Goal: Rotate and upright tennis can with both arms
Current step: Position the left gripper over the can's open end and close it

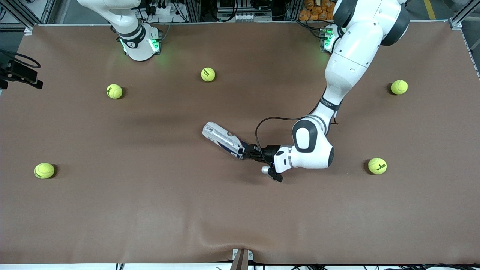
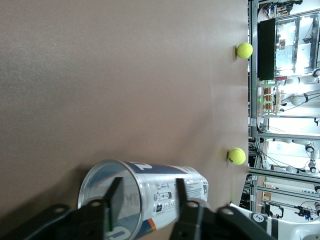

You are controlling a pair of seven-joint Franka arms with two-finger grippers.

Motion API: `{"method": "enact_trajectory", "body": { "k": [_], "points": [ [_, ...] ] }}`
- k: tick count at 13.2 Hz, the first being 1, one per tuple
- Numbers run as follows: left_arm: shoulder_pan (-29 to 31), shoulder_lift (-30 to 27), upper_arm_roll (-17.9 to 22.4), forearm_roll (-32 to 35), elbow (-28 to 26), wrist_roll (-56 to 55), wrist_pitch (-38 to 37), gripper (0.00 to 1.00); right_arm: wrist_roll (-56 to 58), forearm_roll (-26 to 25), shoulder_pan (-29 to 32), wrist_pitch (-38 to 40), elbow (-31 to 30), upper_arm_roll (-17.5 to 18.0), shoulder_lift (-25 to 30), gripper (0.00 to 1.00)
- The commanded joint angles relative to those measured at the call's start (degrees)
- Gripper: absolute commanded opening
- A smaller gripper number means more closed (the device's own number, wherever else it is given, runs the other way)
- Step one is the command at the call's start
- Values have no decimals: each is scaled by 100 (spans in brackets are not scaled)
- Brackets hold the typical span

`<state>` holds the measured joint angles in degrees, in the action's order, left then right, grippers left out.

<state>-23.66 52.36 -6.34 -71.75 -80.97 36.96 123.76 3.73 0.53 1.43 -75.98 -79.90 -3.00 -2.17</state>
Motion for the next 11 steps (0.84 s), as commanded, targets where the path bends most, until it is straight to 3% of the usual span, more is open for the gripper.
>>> {"method": "enact_trajectory", "body": {
  "k": [1, 3, 4, 5, 6, 11],
  "points": [
    [-24, 3, 18, -76, -7, 136, -36, 55, 31, 70, -20, -22, -34, -8, 24, 100],
    [-164, 29, 18, -146, -16, 127, -19, 54, 31, 70, -28, -22, -34, -8, 24, 100],
    [-174, 29, 18, -173, -24, 118, -18, 48, 31, 70, -20, -22, -34, -8, 24, 100],
    [-183, 20, 10, -164, -42, 127, -18, 30, 31, 79, -20, -22, -25, -8, 24, 100],
    [-191, -15, 18, -147, -51, 83, -18, 0, 31, 79, -20, -22, -34, -8, 24, 100],
    [-51, -374, 106, 406, -7, -564, -194, 0, 31, 79, -20, -22, -34, -8, 24, 100]
  ]
}}
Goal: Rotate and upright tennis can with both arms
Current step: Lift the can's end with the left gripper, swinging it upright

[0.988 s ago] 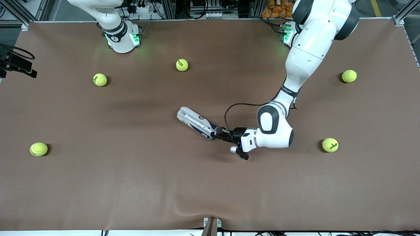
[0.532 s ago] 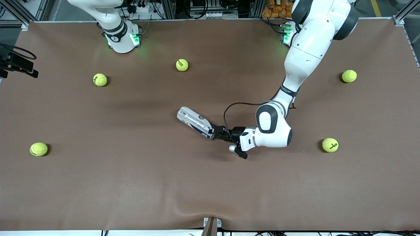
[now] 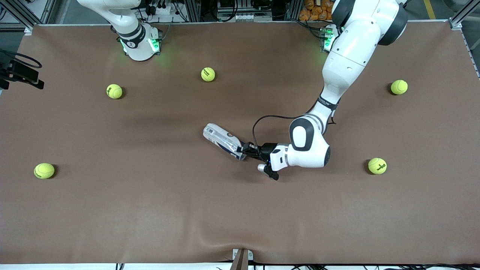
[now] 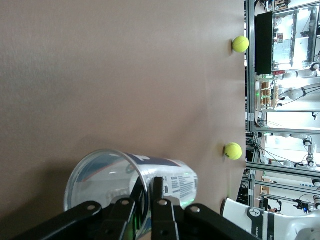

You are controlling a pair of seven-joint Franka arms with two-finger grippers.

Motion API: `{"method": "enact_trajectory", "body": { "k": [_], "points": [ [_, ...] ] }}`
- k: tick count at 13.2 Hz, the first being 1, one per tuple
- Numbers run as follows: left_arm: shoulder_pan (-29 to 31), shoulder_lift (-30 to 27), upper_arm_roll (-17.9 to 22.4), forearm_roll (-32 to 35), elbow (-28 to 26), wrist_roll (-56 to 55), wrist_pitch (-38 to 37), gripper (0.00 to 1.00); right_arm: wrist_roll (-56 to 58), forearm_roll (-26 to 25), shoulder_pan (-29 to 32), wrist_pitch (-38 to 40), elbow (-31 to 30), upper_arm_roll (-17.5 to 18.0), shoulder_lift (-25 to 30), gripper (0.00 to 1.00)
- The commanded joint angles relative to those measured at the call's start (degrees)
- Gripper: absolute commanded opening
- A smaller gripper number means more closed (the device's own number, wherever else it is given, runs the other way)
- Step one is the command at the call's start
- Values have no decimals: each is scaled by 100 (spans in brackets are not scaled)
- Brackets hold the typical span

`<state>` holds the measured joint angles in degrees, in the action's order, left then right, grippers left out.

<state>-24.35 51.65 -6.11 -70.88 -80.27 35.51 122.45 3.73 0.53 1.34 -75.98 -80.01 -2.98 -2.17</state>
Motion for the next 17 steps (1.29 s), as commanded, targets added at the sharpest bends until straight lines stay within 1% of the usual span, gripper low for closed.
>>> {"method": "enact_trajectory", "body": {
  "k": [1, 4, 6, 7, 9, 10, 11, 13, 15, 16, 17],
  "points": [
    [44, -557, 93, 556, -94, -823, -72, 0, 22, 78, -11, -22, -23, -9, 24, 100],
    [18, -1225, 41, 1846, -68, -2255, -72, 0, 31, 78, -20, -22, -23, -9, 24, 100],
    [-79, -1551, 31, 2558, -59, -3073, -81, 0, 31, 78, -20, -22, -23, -9, 24, 100],
    [-175, -1709, 31, 3084, -50, -3547, -81, 0, 31, 70, -11, -22, -23, -9, 24, 100],
    [-438, -2043, 32, 4418, 142, -4741, -150, 0, 31, 78, -11, -22, -23, -9, 24, 100],
    [-535, -2106, 5, 5008, 265, -5347, -438, 0, 31, 78, -37, -22, -23, -9, 24, 100],
    [-693, -2115, 5, 5397, 501, -5927, -676, 0, 31, 70, -63, -30, -15, -9, 15, 100],
    [-1315, -2098, 92, 6056, 591, -6878, -731, 0, 31, 70, -55, -31, -15, -9, -2, 100],
    [-1887, -2080, 172, 7398, 592, -7530, -801, 0, 22, 70, -55, -31, -15, -9, -2, 100],
    [-1985, -2036, 181, 7683, 592, -7768, -871, 0, 31, 70, -63, -31, -15, -9, -2, 100],
    [-2004, -2027, 207, 7738, 592, -7840, -872, 0, 31, 70, -55, -31, -15, -9, -2, 100]
  ]
}}
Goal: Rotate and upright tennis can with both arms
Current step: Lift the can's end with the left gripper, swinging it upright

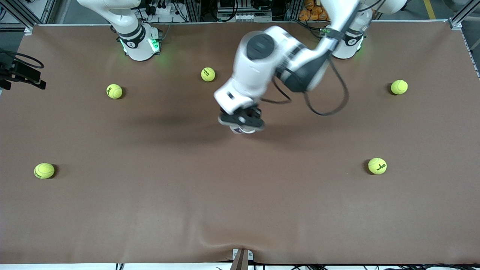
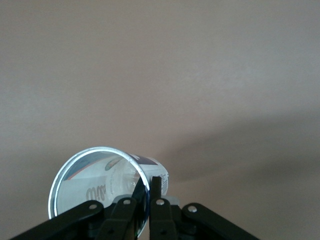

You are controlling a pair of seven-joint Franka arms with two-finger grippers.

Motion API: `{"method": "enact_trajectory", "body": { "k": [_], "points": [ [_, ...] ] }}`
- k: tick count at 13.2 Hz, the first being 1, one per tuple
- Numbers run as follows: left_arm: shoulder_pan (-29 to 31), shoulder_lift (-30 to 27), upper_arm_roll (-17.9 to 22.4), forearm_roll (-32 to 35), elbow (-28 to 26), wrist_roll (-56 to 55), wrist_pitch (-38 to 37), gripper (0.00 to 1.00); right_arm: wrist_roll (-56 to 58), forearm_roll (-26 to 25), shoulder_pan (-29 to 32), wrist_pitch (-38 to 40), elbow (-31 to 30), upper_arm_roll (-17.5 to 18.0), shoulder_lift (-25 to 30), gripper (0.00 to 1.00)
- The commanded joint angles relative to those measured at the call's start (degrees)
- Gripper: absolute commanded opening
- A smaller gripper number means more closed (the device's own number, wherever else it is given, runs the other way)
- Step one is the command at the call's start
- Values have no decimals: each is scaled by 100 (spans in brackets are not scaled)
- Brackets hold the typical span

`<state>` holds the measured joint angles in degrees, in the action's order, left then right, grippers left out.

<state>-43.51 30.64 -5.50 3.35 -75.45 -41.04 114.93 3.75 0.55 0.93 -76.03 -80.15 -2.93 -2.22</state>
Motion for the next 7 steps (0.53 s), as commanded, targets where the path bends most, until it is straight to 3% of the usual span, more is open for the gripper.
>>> {"method": "enact_trajectory", "body": {
  "k": [1, 3, 5, 7],
  "points": [
    [-79, 56, 198, 359, 109, -185, -172, 0, 29, 68, -14, -26, 0, -14, 2, 100],
    [-105, 64, 277, 420, 100, -211, -216, 0, 20, 68, -14, -26, 0, -14, 2, 100],
    [-184, 195, 243, 1059, 56, -622, -216, 0, 20, 68, -14, -26, 0, -14, 2, 100],
    [-184, 345, 216, 1001, 109, -896, -112, 0, 29, 68, -23, -26, 0, -14, 2, 100]
  ]
}}
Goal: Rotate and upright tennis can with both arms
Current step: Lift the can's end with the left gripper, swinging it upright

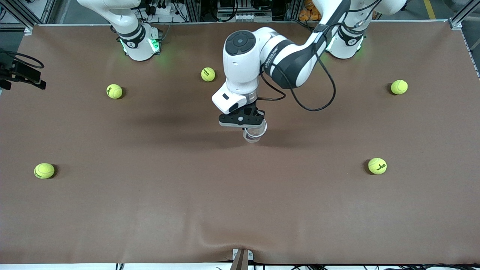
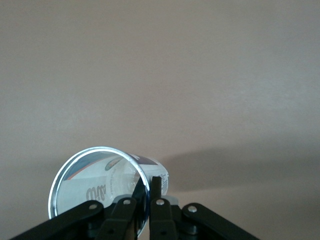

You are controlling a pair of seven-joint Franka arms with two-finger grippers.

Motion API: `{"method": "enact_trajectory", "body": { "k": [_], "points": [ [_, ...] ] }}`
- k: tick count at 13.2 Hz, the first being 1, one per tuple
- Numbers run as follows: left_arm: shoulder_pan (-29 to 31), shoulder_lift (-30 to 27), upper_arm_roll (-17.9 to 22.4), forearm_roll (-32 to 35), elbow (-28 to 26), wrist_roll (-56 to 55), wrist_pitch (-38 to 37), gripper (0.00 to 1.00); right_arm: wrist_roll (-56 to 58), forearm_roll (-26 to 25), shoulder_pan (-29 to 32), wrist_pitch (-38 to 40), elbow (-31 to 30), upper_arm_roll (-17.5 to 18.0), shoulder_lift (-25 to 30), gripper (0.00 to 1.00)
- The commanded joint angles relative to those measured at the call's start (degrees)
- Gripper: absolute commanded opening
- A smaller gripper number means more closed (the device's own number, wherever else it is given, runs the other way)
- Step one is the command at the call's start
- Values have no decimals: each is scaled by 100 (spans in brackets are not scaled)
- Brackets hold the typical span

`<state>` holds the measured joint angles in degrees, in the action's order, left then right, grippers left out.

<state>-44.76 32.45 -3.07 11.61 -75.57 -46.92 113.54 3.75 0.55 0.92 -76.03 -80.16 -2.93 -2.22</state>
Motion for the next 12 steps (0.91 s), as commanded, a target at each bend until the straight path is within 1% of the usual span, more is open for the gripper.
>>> {"method": "enact_trajectory", "body": {
  "k": [1, 5, 12],
  "points": [
    [-59, 191, -44, 166, 122, -318, 150, 0, 20, 68, -22, -26, 0, -15, 2, 100],
    [-261, 499, -36, 157, 104, -739, 458, 0, 29, 68, -22, -26, 0, -15, 2, 100],
    [-305, 490, 8, 245, 78, -740, 432, 0, 20, 68, -22, -26, 0, -15, 2, 100]
  ]
}}
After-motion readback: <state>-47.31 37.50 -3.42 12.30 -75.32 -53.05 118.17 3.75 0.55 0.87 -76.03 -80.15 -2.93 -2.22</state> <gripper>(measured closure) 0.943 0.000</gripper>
